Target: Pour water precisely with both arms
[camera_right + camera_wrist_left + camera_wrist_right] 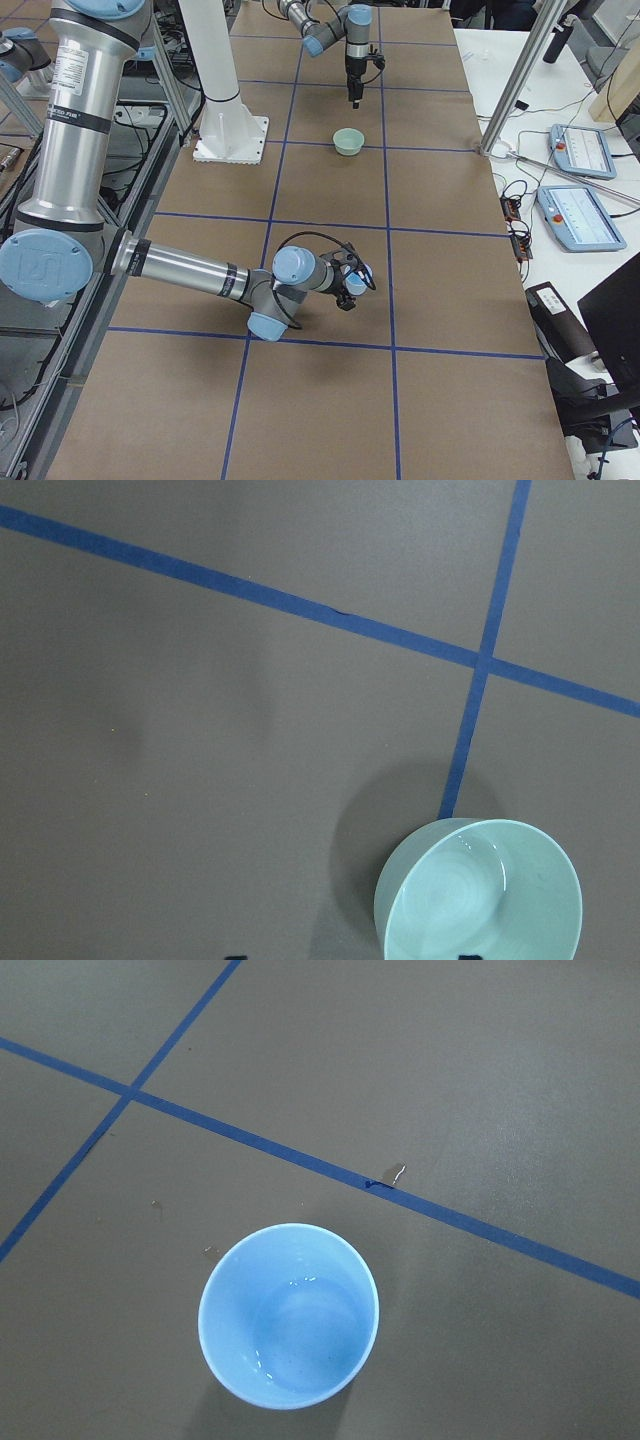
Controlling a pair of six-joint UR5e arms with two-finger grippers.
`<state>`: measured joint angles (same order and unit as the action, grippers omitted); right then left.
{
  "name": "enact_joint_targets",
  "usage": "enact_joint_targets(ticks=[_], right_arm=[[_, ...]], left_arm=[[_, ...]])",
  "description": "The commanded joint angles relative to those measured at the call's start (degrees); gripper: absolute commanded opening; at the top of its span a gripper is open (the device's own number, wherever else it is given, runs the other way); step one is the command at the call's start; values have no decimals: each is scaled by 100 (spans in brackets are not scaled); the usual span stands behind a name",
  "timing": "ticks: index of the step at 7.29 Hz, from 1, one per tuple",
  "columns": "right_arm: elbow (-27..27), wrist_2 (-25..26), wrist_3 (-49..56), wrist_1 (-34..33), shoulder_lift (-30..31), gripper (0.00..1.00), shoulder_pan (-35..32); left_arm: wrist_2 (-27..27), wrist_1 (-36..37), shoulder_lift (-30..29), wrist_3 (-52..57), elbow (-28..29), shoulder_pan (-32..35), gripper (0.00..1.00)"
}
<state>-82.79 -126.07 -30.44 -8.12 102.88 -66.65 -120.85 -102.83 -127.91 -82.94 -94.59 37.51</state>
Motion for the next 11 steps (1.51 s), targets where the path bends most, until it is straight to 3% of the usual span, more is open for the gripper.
enact_joint_targets(ticks=[1, 5, 11], right_arm=[[78, 467, -120, 695, -4, 99, 344], [577, 1336, -112, 1653, -22, 99, 765], [781, 1813, -120, 1718, -285, 98, 1136]], left_arm=[[0, 0, 3, -3, -33, 2, 77], [0, 9, 3, -3, -51, 28, 77], [0, 9, 55, -3, -95, 46, 77]])
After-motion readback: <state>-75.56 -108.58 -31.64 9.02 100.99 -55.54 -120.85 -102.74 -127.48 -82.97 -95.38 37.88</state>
